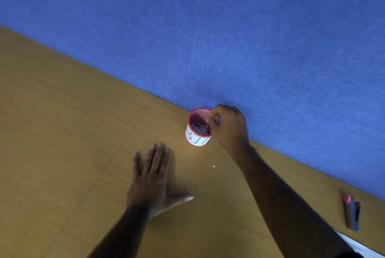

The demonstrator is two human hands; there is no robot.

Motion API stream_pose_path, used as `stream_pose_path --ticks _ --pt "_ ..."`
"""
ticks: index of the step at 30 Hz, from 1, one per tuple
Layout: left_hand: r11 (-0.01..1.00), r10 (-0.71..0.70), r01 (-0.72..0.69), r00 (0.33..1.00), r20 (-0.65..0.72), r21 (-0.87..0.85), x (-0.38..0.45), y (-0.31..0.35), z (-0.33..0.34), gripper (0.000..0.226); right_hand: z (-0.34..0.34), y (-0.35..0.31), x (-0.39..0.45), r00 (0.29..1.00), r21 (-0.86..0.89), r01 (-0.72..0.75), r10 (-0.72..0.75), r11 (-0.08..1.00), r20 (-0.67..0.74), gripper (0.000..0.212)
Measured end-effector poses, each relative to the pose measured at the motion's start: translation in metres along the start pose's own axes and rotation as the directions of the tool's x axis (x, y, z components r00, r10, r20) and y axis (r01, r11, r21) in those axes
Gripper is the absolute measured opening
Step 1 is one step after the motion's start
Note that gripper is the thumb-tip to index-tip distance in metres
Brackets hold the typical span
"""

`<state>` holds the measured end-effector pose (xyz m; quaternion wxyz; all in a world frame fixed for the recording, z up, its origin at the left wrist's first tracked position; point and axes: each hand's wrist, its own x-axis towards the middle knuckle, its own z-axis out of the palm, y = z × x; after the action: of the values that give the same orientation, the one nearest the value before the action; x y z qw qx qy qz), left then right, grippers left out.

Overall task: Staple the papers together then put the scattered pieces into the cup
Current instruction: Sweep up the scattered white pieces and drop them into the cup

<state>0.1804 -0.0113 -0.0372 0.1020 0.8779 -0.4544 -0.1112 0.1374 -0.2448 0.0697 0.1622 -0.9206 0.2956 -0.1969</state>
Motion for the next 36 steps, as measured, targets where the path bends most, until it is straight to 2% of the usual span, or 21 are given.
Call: stream_pose_path --ticks 5,9,10,12,16,19,21,23,25,27,36 --pt "1.000 -0.003 0.003 1.000 0.002 -0.006 0.000 0.000 0.000 0.140 0.001 0.002 0.001 0.999 0.107 -0.048 0.047 0.993 0.012 0.020" --pt "1.000 -0.004 0.004 1.000 0.004 -0.007 0.000 -0.001 0.001 0.141 0.000 0.002 0.001 1.000 0.133 -0.025 0.026 0.991 -0.005 0.010" --pt "1.000 -0.005 0.005 1.000 0.005 -0.008 0.000 -0.001 0.001 0.141 0.000 0.003 0.000 1.000 0.131 -0.010 0.011 0.991 -0.010 0.013" --pt "1.000 -0.003 0.003 1.000 0.008 -0.007 0.000 -0.001 0.001 0.141 0.000 0.006 -0.004 0.999 0.133 0.022 -0.015 0.991 -0.049 0.022" --pt "1.000 -0.006 0.006 1.000 0.001 -0.010 0.000 0.000 0.001 0.141 -0.004 0.017 -0.024 0.975 0.220 0.084 -0.034 0.972 -0.221 0.024" --pt "1.000 -0.003 0.003 1.000 -0.005 -0.008 -0.001 0.000 0.001 0.140 -0.003 0.032 -0.051 0.972 0.304 0.052 0.022 0.951 -0.233 0.020" --pt "1.000 -0.001 0.001 1.000 -0.008 -0.012 0.000 -0.001 0.001 0.140 0.005 0.047 -0.069 0.990 0.302 0.020 0.024 0.953 -0.141 0.018" --pt "1.000 -0.002 0.002 1.000 -0.005 -0.009 -0.001 -0.001 0.000 0.140 0.014 0.063 -0.083 0.998 0.270 -0.007 -0.009 0.963 0.055 0.019" --pt "1.000 -0.003 0.003 1.000 -0.002 -0.007 0.000 -0.001 0.001 0.139 0.020 0.075 -0.091 0.964 0.214 -0.003 -0.053 0.977 0.259 0.016" --pt "1.000 -0.001 0.001 1.000 0.003 -0.010 -0.001 0.000 0.001 0.139 0.023 0.079 -0.093 0.923 0.158 -0.003 -0.057 0.987 0.379 0.012" --pt "1.000 0.001 -0.001 1.000 -0.001 -0.015 0.000 0.000 -0.001 0.139 0.024 0.079 -0.081 0.892 0.103 -0.004 -0.042 0.995 0.450 0.009"
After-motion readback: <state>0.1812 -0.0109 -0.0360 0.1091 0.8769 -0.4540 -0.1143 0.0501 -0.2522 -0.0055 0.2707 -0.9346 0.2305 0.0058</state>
